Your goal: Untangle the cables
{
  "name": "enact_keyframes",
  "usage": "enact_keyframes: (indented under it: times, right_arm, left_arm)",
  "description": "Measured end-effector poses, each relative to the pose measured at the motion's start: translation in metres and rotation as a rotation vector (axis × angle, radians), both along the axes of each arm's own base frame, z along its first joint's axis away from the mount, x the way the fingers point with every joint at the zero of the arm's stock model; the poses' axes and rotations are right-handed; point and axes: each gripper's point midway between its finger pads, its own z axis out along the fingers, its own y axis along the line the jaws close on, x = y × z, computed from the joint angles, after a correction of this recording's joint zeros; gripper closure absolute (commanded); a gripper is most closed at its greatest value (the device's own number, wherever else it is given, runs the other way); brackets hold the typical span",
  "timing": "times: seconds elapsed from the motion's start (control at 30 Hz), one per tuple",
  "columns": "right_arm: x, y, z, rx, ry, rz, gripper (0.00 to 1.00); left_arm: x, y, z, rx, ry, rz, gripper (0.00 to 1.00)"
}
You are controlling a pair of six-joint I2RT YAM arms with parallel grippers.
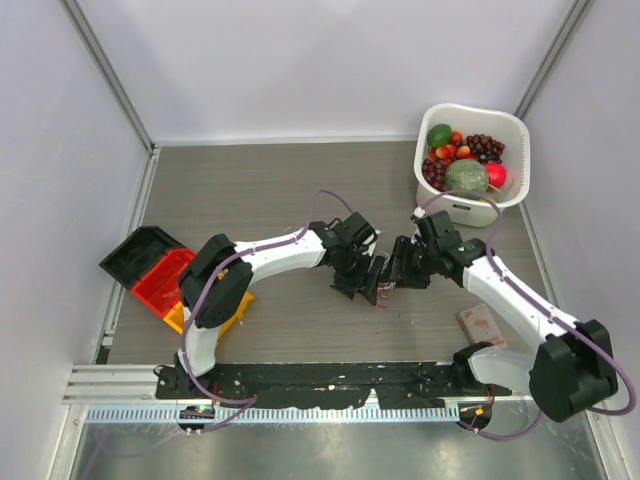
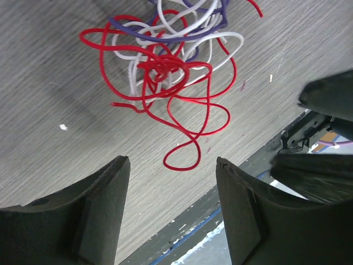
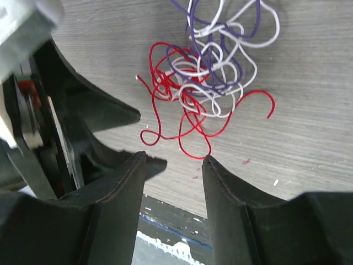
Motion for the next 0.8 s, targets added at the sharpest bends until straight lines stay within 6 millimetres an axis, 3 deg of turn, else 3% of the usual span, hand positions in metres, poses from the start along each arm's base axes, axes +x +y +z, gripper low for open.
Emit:
enact_keyframes:
  times: [0.23,0.4,0.5,0.7,0.8]
  right_arm:
    - [-0.020,-0.006,0.001,0.030,0.005,-0.050,0.49]
    - [-0.026,-0.009,-0.002,0.025,0.030,-0.067,0.49]
    - [-0.027,-0.009,-0.003,0.023,0.033,-0.070,0.48]
    - [-0.026,-0.005,-0.003,0.037,0.036,-0.054,0.42]
    - [-0.021,-0.003,-0.008,0.034,0.040,-0.045,0.42]
  left_arm:
    - [0.005,0.002,-0.003,0.003,-0.012,-0.004,0.50]
    - [0.007,-0.006,-0.005,-0.016,0.000,-0.009,0.74]
    - [0.008,-0.010,-0.004,-0.029,0.001,-0.011,0.98]
    - [0.008,-0.011,0.001,-0.048,-0.014,-0.026,1.00]
    - [0.003,-0.007,0.017,-0.081,-0.028,-0.038,1.00]
